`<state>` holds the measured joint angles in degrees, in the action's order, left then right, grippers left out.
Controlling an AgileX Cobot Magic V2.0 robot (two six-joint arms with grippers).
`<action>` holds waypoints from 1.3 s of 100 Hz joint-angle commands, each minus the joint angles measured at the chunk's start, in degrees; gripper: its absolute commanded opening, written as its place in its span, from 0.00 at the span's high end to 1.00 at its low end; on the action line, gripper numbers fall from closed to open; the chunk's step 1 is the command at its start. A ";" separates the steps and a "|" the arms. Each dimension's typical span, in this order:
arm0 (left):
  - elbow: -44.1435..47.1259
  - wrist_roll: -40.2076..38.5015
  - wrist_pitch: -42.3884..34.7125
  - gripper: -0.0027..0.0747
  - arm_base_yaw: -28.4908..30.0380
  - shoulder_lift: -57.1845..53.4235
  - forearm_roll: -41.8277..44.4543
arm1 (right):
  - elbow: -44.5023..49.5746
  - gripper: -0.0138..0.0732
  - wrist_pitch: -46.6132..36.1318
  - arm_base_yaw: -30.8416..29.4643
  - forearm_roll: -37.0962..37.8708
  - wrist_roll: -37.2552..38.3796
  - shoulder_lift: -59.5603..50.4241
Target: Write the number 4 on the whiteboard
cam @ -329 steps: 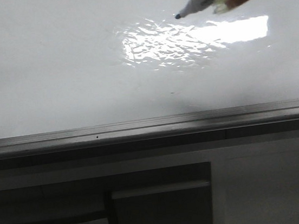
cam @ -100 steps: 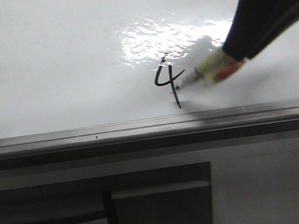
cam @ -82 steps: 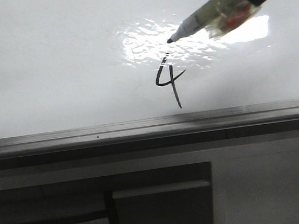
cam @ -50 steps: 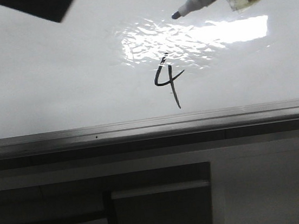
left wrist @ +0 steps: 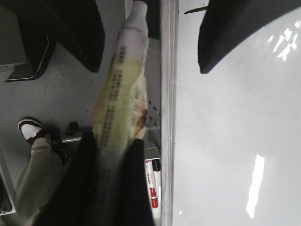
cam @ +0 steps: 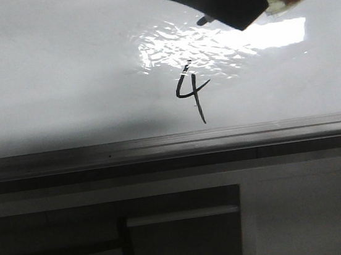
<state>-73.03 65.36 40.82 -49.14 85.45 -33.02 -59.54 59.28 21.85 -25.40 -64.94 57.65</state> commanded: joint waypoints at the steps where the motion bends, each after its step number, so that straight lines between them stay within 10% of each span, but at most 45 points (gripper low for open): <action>1: -2.30 0.16 -1.66 0.44 -0.46 -1.14 -1.96 | -1.80 0.89 -1.94 -0.04 -1.10 -0.70 -0.64; 63: -2.30 0.79 -1.81 0.92 -0.46 -0.90 -2.30 | -1.80 0.88 -2.23 -0.04 -1.20 -0.70 -0.64; 89: -2.30 0.79 -2.21 0.99 -0.46 -0.90 -2.30 | -2.17 0.45 -2.44 -0.04 0.88 -0.27 -1.05; 130: -1.22 -24.62 0.01 0.99 11.42 -10.52 5.52 | -7.47 0.41 -3.57 -0.27 17.07 27.58 -11.01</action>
<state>-73.33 49.71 41.77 -40.96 80.09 -29.48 -65.13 58.73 21.97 -10.83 -43.92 48.47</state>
